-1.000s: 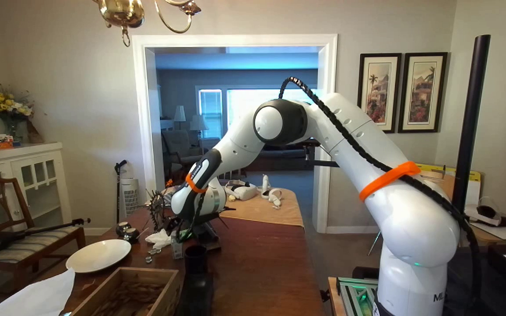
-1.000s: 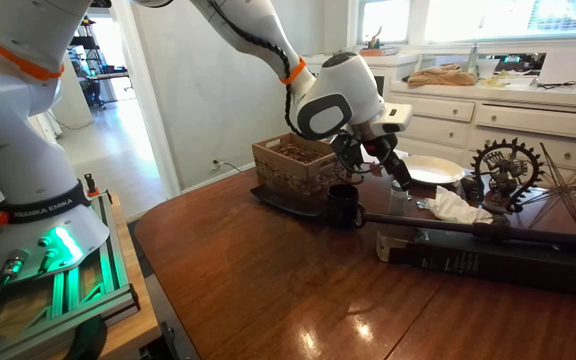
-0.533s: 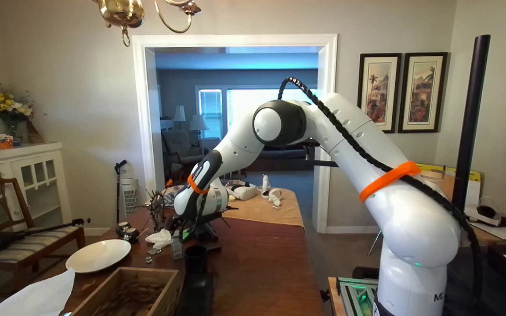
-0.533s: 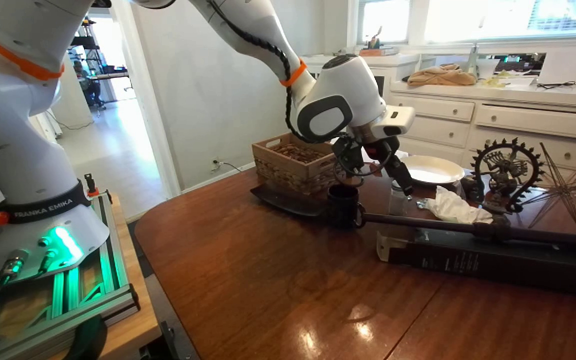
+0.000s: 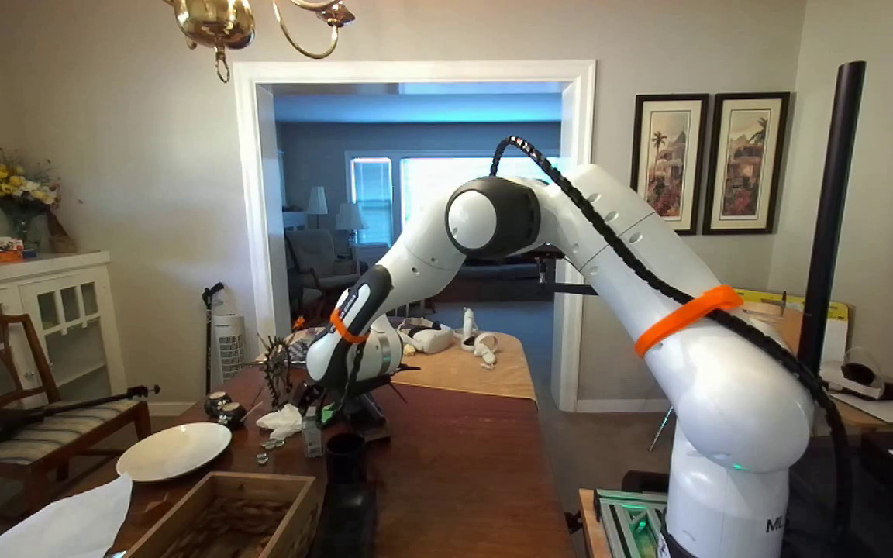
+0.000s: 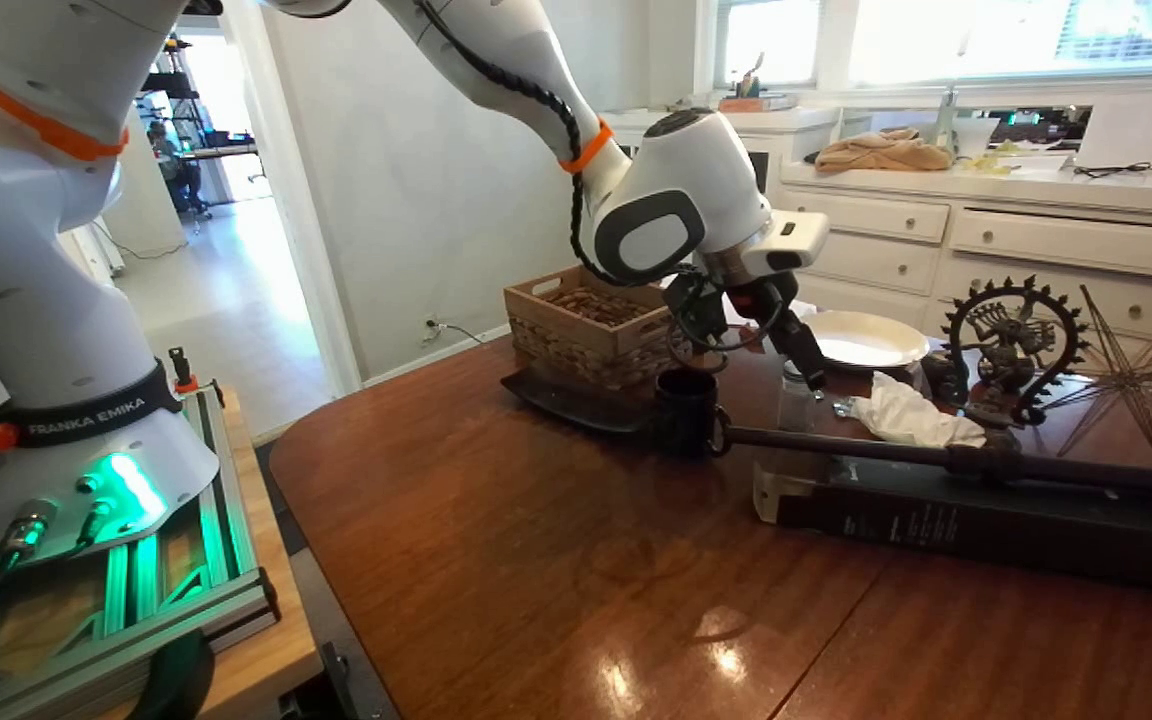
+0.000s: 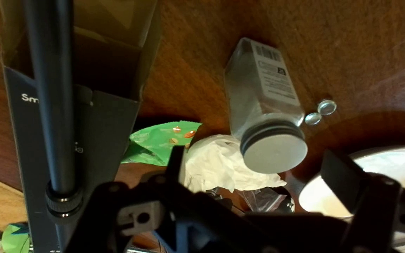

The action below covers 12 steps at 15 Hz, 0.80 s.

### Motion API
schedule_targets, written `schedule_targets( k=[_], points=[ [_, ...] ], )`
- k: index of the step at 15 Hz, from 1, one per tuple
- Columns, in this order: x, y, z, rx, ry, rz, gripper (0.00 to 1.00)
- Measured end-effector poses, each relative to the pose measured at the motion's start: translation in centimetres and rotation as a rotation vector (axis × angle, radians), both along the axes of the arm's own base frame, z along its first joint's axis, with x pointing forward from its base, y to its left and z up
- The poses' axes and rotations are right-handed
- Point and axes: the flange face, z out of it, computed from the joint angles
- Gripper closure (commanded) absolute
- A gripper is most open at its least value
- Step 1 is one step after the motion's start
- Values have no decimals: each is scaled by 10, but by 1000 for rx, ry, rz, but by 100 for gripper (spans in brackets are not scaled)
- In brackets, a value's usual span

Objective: Remove the cap off of the bottle

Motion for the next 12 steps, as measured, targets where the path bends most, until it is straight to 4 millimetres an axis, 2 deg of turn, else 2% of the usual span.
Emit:
schedule_targets(
  k=[6, 9, 12],
  points=[
    [1, 1, 2, -6, -9, 0, 0],
    [5, 3, 7, -58, -73, 17, 0],
    [7, 10, -3, -77, -107, 41, 0]
  ],
)
